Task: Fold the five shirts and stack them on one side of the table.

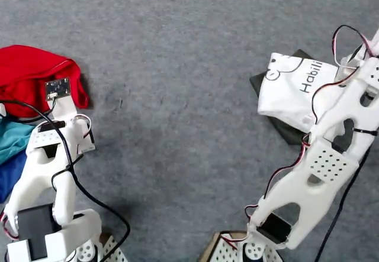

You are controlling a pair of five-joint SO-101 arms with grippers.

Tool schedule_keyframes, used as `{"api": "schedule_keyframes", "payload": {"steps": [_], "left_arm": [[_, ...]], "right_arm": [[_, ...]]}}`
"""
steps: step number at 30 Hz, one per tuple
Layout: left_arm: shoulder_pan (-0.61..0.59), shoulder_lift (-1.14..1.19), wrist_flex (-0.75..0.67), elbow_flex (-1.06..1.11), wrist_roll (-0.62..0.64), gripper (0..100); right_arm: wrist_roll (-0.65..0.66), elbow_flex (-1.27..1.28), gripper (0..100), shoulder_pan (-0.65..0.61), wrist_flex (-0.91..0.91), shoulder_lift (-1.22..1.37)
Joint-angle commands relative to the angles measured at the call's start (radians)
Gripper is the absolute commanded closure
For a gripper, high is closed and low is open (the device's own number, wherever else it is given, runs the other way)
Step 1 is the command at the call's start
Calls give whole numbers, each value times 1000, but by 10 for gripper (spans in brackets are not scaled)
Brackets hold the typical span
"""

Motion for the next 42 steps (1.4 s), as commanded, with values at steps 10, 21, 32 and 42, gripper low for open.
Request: {"api": "schedule_keyframes", "payload": {"steps": [10, 21, 32, 42], "left_arm": [[-5, -31, -6, -2, -6, 981], [-3, -31, -6, -3, -8, 981], [-3, -31, -6, -3, -8, 981], [-3, -31, -9, -3, -8, 981]], "right_arm": [[-12, 196, 994, 30, -181, 108], [-8, -38, 994, 10, -147, 278], [-6, -410, 994, -2, 15, 134], [14, -255, 994, 1, -351, 441]]}}
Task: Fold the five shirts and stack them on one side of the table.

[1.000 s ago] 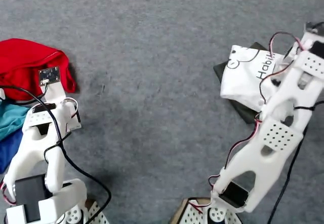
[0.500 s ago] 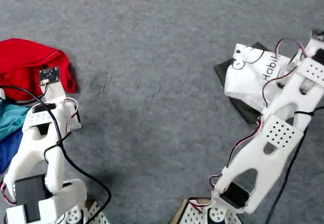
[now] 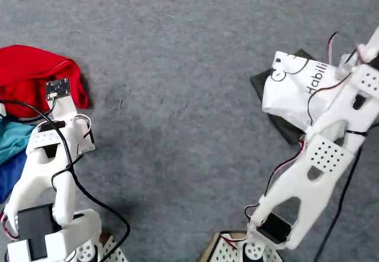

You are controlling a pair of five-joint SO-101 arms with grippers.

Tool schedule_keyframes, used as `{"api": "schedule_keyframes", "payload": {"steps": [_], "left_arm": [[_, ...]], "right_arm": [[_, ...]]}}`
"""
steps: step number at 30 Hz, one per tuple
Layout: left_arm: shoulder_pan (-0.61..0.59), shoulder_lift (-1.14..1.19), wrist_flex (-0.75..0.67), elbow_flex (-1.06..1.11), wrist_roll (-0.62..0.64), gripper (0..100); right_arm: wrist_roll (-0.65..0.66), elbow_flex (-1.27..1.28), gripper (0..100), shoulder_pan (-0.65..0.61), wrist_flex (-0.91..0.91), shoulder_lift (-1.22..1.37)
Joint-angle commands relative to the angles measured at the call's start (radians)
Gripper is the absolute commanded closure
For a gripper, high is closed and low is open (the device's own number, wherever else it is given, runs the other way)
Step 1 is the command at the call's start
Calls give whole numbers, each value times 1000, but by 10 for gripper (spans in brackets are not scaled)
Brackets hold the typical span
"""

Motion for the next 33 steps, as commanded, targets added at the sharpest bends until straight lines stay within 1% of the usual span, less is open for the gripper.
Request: {"api": "schedule_keyframes", "payload": {"steps": [1, 3, 6, 8, 12, 15, 17, 23, 30, 33], "left_arm": [[-3, -31, -8, -3, -8, 981], [-3, -31, -8, -3, -8, 981], [-3, -31, -9, -3, -8, 981], [-3, -31, -9, -3, -9, 981], [-3, -31, -9, -3, -9, 981], [-3, -31, -9, -3, -9, 981], [-3, -31, -9, -3, -9, 981], [-3, -31, -11, -3, -9, 981], [-3, -31, -11, -3, -9, 981], [-3, -31, -11, -2, -9, 981]], "right_arm": [[12, -5, 994, -8, -140, 111], [55, -30, 994, -13, -161, 176], [132, -137, 994, -19, -130, 228], [167, -219, 994, -19, -77, 234], [236, -205, 994, -18, 87, 124], [241, -211, 994, -15, 219, 22], [236, -216, 994, -12, 256, -41], [238, -216, 994, 4, 253, -160], [238, -211, 994, 50, 258, -168], [238, -156, 994, 74, 258, -170]]}}
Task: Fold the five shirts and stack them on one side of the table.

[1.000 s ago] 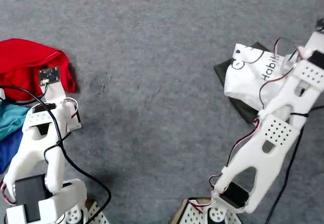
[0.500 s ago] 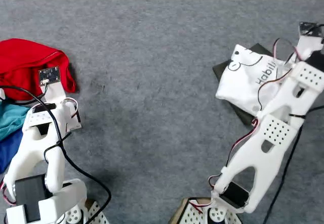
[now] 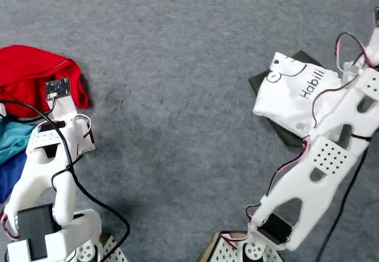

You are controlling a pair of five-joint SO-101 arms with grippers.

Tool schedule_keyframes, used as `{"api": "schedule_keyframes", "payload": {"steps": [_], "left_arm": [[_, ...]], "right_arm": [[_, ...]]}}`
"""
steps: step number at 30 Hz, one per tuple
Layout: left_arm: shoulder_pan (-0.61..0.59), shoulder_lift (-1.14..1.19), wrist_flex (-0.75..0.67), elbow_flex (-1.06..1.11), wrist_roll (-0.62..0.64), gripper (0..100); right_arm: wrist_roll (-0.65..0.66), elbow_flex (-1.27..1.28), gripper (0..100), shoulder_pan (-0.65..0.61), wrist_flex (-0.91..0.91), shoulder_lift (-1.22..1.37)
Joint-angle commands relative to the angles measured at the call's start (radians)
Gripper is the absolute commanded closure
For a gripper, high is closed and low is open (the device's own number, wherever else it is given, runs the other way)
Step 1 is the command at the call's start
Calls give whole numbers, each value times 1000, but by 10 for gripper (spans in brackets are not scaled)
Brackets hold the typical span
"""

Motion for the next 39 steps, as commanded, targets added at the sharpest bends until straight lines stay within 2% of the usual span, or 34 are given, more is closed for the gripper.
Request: {"api": "schedule_keyframes", "payload": {"steps": [1, 7, 12, 16, 22, 30, 39], "left_arm": [[-3, -31, -11, -2, -9, 981], [-3, -31, -11, -2, -9, 981], [-3, -31, -11, -2, -9, 981], [-3, -31, -11, -2, -9, 981], [-3, -31, -11, -2, -9, 981], [-3, -31, -11, -2, -9, 981], [-3, -31, -11, -2, -9, 981]], "right_arm": [[3, 45, 994, 39, 17, -85], [5, 269, 994, 21, -34, -79], [6, 378, 994, 5, -295, -10], [6, 332, 994, 5, -439, 48], [6, 199, 994, -18, -442, 54], [6, 176, 994, -77, -433, 47], [6, -48, 994, -79, -180, -54]]}}
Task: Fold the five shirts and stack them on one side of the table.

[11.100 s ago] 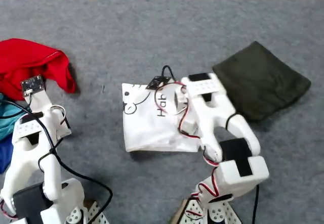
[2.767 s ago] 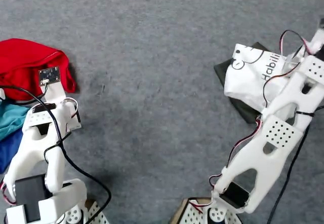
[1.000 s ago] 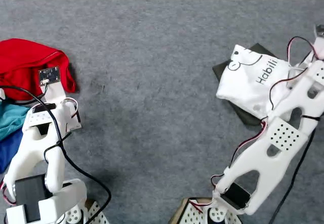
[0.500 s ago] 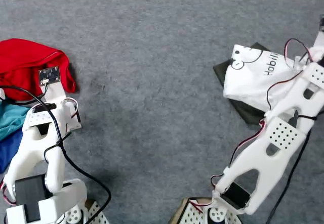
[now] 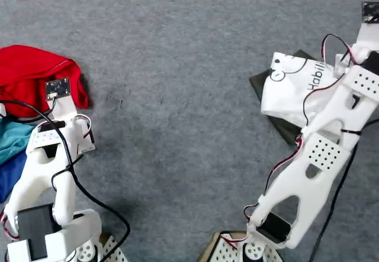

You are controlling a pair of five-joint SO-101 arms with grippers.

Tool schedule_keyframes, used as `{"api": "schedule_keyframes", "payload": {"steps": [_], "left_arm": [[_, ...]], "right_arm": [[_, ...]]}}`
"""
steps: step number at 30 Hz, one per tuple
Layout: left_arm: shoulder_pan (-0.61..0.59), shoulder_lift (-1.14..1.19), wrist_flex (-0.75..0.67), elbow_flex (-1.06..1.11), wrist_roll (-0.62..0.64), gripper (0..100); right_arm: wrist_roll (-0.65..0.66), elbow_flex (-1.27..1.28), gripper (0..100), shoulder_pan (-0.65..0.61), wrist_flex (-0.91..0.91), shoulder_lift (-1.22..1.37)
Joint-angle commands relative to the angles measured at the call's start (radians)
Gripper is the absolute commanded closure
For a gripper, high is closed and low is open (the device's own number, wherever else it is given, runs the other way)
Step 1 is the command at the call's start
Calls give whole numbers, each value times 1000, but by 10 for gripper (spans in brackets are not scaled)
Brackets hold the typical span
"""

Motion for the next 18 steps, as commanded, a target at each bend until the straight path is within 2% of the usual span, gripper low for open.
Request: {"api": "schedule_keyframes", "payload": {"steps": [1, 5, 9, 12, 16, 18], "left_arm": [[-3, -31, -11, -5, -9, 981], [-12, -41, 12, -12, -3, 979], [-84, -38, 178, -117, -9, 979], [-212, -39, 288, -232, -12, 969], [-414, -35, 420, -423, -98, 866], [-516, -31, 443, -511, -130, 829]], "right_arm": [[5, -71, 994, -18, 80, -145], [5, -68, 994, -48, 244, -259], [-2, -54, 994, -74, 253, -320], [0, -51, 994, -94, 253, -321], [2, 33, 994, -110, 253, -326], [2, 81, 994, -119, 253, -326]]}}
